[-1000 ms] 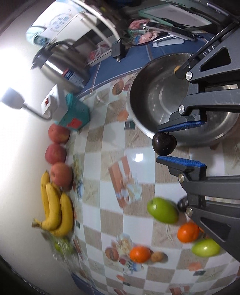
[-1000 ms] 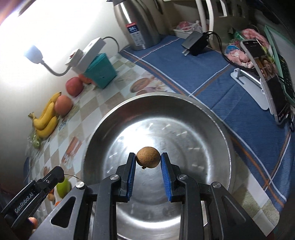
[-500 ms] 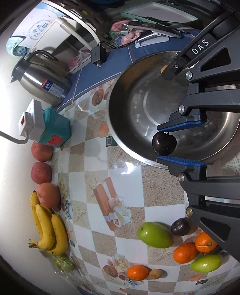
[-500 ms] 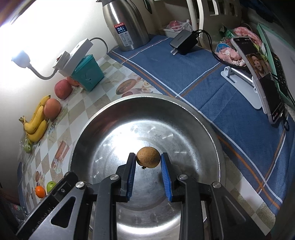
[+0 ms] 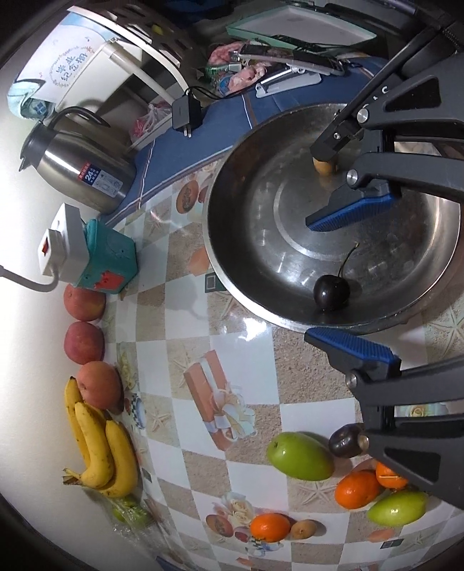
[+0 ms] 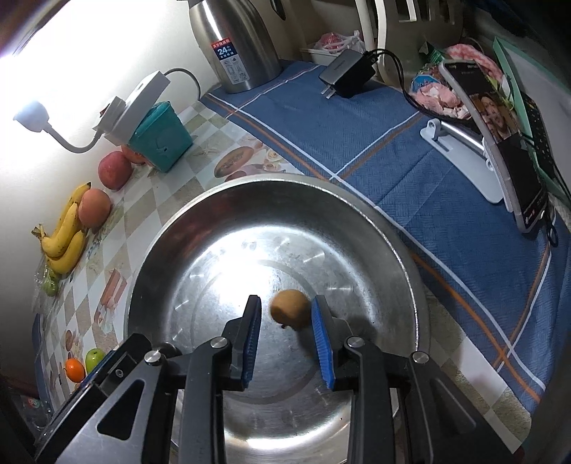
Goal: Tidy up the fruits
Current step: 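Open the right gripper over the basin while the left gripper releases the cherry inside, then withdraw both tools from the basin back toward the fruit cluster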
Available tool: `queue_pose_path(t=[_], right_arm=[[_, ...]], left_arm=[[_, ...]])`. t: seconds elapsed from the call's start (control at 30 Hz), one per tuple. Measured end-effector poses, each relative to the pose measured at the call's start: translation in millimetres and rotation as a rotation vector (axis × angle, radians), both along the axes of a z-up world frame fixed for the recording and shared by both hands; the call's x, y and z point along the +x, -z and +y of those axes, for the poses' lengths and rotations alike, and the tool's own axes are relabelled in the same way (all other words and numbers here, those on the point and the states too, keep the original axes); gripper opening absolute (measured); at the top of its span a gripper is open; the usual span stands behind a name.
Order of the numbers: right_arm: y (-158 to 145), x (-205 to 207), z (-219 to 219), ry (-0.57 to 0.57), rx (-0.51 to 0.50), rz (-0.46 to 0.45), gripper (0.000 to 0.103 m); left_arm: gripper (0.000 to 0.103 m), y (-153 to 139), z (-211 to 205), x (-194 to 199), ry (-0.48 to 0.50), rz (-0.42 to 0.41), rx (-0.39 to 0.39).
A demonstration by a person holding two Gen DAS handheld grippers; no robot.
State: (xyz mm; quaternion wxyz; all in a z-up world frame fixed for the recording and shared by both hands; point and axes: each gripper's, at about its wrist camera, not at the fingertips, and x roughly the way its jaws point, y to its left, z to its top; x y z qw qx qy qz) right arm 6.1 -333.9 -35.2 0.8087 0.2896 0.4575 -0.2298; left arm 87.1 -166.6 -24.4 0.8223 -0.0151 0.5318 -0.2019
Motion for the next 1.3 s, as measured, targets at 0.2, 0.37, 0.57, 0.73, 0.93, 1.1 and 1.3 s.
queue_pose_path(t=[0.2, 0.37, 0.57, 0.73, 0.93, 1.1, 1.3], right_arm=[[-6.2, -1.4, 2.4, -0.012, -0.027, -0.009, 0.037], [-7.8, -0.3, 7.2, -0.043, -0.051, -0.001, 0.037], [-8.0, 2.6, 17.4, -0.097, -0.075, 0.018, 0.037], [-8.7, 1.6, 26.7, -0.138, -0.103, 0.042, 0.037], [-8.0, -1.2, 36.7, -0.19, -0.127, 0.059, 0.037], [-5.8, -4.9, 40.1, -0.204, -0.14, 0.074, 0.039], [-5.1, -6.4, 41.4, -0.203, -0.156, 0.08, 0.062]], left_arm=[[0.067, -12.4, 8.7, 0.0, -0.021, -0.015, 0.001], [0.071, -15.8, 26.4, 1.4, -0.086, -0.011, 0.066], [0.078, -6.7, 54.2, 3.0, -0.195, 0.056, 0.178], [0.079, 1.0, 73.6, -0.4, -0.252, 0.103, 0.205], [0.083, -3.2, 82.6, -4.7, -0.273, 0.103, 0.194], [0.09, -4.5, 83.7, -7.5, -0.275, 0.107, 0.195], [0.103, -1.5, 89.8, -7.8, -0.303, 0.106, 0.219]])
